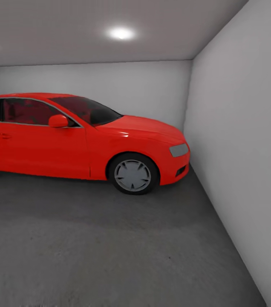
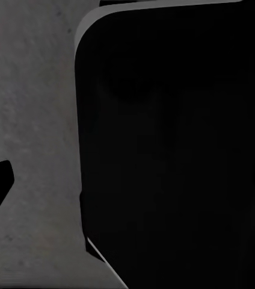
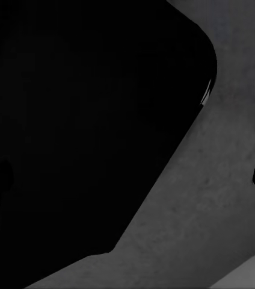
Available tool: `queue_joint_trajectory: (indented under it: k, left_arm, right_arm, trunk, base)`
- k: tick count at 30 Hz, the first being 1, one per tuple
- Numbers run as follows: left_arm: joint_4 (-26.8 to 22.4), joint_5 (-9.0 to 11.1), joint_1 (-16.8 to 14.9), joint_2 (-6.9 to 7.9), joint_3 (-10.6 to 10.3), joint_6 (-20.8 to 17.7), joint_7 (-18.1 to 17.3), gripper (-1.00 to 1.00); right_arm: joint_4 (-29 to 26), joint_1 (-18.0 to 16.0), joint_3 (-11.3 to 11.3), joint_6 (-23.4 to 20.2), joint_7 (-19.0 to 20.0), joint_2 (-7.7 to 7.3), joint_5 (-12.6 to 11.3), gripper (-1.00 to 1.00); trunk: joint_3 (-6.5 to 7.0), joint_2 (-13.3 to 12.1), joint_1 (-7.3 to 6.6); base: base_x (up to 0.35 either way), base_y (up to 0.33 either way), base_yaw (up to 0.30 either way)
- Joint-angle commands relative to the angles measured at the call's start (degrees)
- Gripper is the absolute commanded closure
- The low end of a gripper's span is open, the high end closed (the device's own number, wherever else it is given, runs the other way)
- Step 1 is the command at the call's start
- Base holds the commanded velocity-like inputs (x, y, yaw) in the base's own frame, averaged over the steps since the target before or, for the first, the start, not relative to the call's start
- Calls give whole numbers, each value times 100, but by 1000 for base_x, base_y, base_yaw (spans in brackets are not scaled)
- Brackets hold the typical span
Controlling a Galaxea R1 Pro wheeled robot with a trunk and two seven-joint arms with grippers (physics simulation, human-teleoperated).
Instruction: Move the two storage containers from the living room to the garage. In the garage, place one container on the floor and stack the other container on top of it (either order is fine).
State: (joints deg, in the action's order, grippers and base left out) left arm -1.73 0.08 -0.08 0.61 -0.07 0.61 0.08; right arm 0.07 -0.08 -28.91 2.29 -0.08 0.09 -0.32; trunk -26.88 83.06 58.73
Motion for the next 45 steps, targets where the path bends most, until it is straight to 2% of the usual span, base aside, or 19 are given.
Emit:
queue_joint_trajectory:
  k: [1, 45]
  left_arm:
    - [-3, 1, -1, 0, -1, 6, 1, -100]
    - [-3, 1, -1, 0, -1, 7, 1, -100]
  right_arm:
    - [2, -1, -9, 17, -1, 0, -4, -100]
    - [2, -1, -16, 17, 3, 1, -12, -100]
  trunk:
    - [-4, 2, 0]
    - [-4, 2, 0]
  base:
    - [0, 0, 276]
    - [0, 0, 276]
